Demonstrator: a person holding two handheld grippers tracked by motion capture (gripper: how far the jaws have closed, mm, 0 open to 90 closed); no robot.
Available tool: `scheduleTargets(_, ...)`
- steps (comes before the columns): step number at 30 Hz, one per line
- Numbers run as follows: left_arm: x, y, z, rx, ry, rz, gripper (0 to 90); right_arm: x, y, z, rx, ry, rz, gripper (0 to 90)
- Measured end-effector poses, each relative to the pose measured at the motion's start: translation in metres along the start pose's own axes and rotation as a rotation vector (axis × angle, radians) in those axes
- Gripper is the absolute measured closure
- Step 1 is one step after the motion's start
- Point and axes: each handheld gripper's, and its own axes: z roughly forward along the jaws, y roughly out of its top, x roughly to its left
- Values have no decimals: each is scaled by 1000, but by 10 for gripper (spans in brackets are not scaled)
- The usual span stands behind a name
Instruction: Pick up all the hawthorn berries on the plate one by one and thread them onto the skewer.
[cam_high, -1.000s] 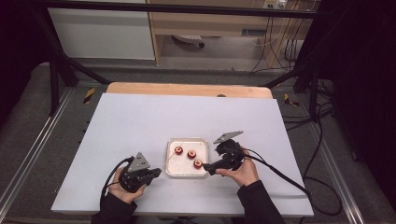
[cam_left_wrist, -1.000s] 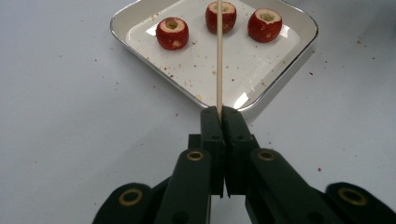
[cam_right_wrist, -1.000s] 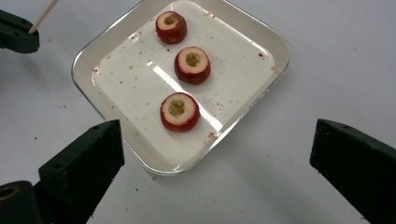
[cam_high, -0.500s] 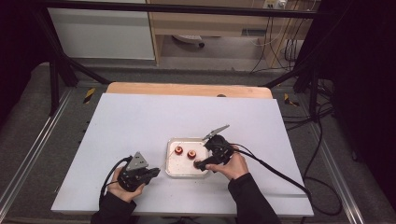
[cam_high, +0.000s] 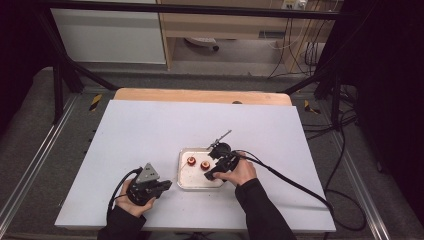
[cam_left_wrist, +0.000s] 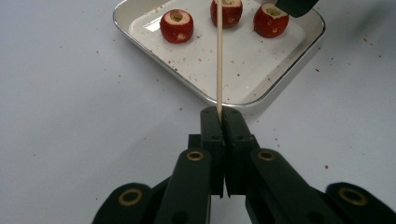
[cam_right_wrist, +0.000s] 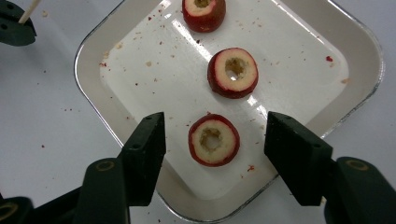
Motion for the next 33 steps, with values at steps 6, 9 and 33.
scheduleTargets(6, -1, 0, 1, 2, 1, 3, 882, 0, 4, 7, 49, 17, 9, 495)
scheduleTargets(9, -1, 0, 1, 3, -1, 5, 883, -1, 5, 9, 63, 26, 16, 535)
scheduleTargets(33, -2, 1, 1, 2, 3, 15, 882, -5, 6, 10, 89, 54, 63, 610)
